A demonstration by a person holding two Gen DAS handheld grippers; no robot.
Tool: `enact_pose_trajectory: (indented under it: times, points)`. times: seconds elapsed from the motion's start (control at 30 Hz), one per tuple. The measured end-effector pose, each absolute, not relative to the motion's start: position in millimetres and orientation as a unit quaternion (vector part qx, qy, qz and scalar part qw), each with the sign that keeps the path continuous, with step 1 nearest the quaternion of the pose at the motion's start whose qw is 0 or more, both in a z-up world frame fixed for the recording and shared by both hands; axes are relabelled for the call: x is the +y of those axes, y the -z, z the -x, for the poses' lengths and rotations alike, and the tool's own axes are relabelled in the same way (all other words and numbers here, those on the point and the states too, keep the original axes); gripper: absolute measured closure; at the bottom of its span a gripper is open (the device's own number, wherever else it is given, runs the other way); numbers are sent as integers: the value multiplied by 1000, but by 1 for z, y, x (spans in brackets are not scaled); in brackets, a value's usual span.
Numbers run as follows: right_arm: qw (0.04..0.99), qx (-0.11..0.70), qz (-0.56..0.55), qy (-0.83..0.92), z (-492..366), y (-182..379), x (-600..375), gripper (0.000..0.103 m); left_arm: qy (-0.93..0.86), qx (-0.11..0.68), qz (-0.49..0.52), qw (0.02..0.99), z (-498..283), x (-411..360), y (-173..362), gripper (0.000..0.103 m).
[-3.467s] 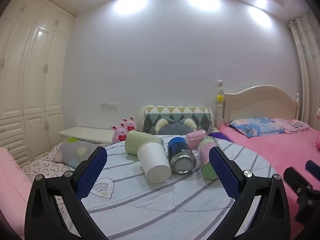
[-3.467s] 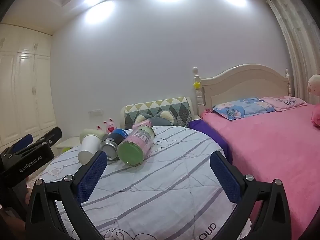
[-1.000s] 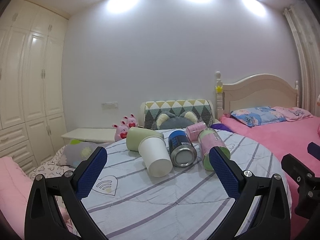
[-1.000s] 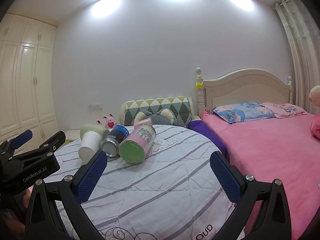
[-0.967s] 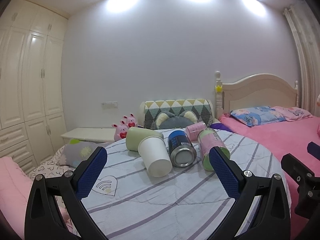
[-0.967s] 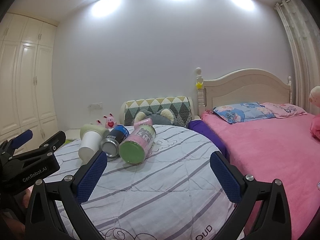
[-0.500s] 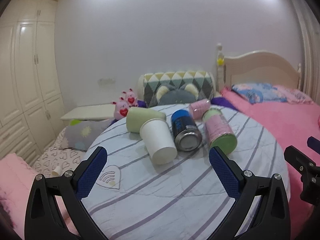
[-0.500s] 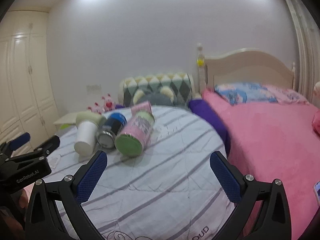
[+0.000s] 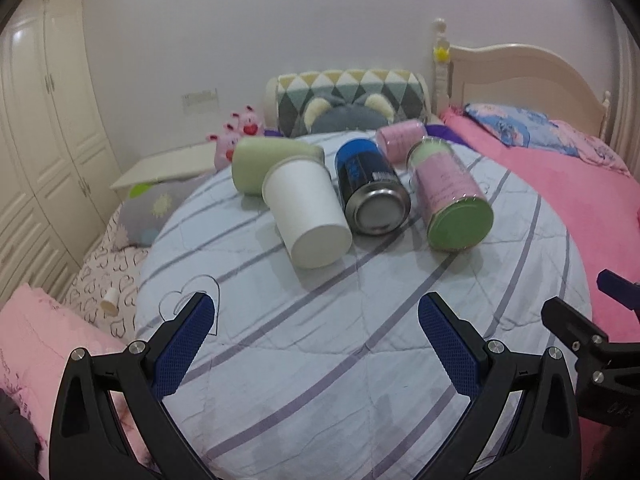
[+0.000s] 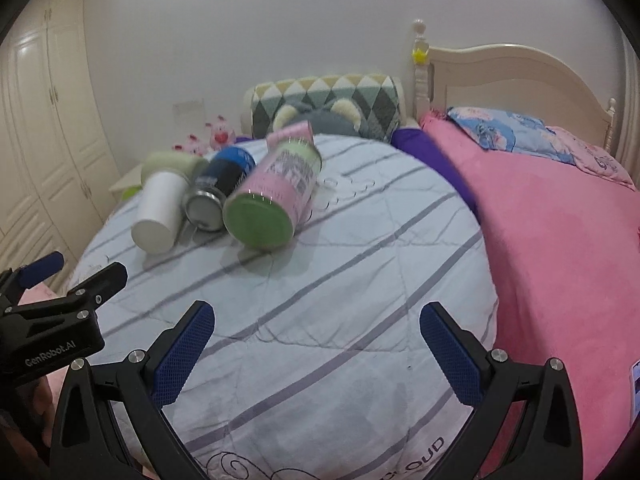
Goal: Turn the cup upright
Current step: 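Move the right tool toward the white paper cup lying on its side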
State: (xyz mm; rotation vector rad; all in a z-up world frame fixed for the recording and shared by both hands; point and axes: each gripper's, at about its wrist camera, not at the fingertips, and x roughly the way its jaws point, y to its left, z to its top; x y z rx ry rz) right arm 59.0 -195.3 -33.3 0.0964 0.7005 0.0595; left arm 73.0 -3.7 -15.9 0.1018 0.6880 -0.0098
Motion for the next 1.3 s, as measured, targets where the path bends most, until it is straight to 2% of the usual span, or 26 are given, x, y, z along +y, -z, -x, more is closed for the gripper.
enact_pose_trajectory:
  times: [0.3,0.87,1.3]
  points:
    - [926,371,-58,-35,-76,40,-180,0,5,358,-35,933,-80,17,13,0]
    - [944,312,-14,-104,-133,-12,-74,0,-44,335,-11,941,-128,125,-12,0]
    - [925,354,9,-139,-197,10,-18,0,-60,356,1,932,-171,174,15,0]
